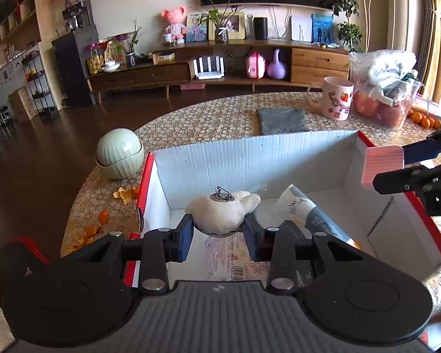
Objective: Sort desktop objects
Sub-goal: 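Open both tools to drop the plush and pink comb into the box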
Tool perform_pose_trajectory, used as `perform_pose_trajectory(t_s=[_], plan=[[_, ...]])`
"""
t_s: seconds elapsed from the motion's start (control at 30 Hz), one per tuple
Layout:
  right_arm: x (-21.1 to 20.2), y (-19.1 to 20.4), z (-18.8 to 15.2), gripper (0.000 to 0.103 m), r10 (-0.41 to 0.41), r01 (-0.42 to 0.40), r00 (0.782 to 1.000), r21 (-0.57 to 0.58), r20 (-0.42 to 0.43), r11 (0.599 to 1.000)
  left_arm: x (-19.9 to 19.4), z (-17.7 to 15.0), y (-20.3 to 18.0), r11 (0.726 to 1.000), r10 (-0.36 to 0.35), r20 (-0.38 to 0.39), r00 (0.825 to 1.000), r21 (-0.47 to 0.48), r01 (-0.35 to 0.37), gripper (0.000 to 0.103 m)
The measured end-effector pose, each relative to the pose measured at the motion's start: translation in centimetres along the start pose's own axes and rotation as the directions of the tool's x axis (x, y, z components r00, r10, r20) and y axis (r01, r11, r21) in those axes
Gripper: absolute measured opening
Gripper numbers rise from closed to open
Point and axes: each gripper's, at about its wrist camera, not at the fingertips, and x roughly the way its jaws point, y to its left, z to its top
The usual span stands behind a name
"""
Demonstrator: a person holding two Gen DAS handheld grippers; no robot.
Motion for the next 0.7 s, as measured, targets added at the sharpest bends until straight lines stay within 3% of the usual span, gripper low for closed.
perform_pose_trajectory(t_s=[0.4, 0.7], plan=[[4.1, 2.4, 0.0, 0.043, -0.060, 0.055, 0.996, -0.080, -0.061, 0.995, 4.4, 0.8, -0.3, 0.998, 0.023, -0.118, 0.993, 0.068, -0.015, 0.035], [5.4, 2.7, -0.6, 0.043, -0.081, 0.071, 0.993, -0.107, -0.085, 0.992, 6.1, 1.0, -0.4, 0.996, 0.019, -0.234, 0.972, 0.085, 0.001, 0.037]])
